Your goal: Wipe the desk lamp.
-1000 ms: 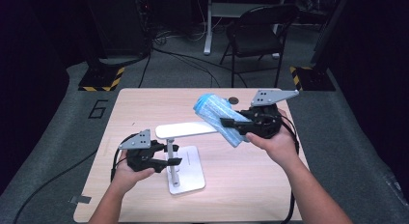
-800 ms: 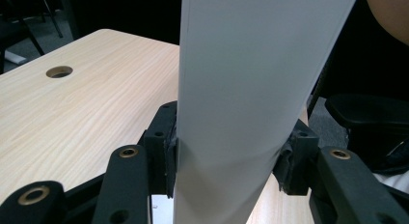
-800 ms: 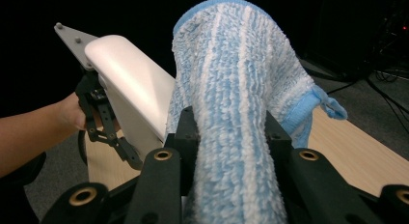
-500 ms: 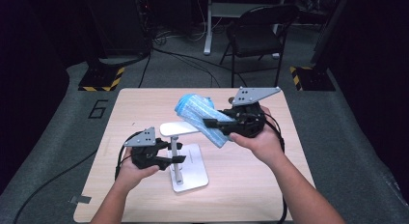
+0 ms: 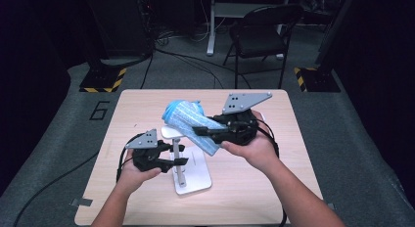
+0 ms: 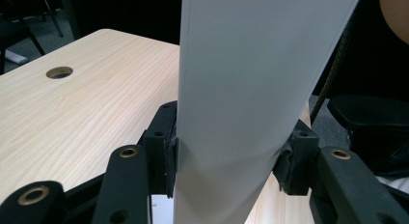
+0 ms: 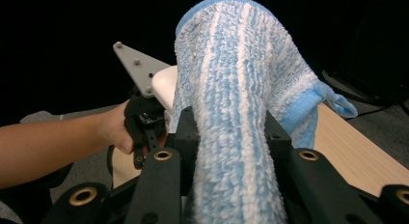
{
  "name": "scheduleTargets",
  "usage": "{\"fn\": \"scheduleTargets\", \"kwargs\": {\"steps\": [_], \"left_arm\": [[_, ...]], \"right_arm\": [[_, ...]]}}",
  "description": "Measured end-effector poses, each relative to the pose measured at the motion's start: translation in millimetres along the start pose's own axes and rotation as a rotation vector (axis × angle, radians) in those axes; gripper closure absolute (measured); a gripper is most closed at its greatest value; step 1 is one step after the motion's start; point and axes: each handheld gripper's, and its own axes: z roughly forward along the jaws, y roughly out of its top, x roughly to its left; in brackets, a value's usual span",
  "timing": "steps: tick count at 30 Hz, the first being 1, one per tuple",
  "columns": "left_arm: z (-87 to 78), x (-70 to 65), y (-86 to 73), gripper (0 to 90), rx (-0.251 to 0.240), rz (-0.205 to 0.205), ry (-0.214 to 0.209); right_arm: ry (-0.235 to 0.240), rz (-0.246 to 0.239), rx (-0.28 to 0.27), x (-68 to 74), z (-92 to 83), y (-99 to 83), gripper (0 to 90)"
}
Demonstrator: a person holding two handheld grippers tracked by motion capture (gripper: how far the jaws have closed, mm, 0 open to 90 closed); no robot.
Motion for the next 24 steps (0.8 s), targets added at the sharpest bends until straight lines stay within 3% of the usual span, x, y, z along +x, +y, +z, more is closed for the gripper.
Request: {"fn": "scheduleTargets", "kwargs": {"steps": [13, 24], "left_arm": [[-0.3, 0.0, -1.5, 50.2, -0.013, -0.022, -0.012], [-1.7, -0.6, -2.3, 48.7, -0.007, -0.029, -0.005]], "right_arm": [[0.031, -0.027, 0.001, 15.6, -7.8, -13.4, 68.7], [0.056, 0.001, 0.02, 20.4, -12.2, -34.2, 69.2]]}}
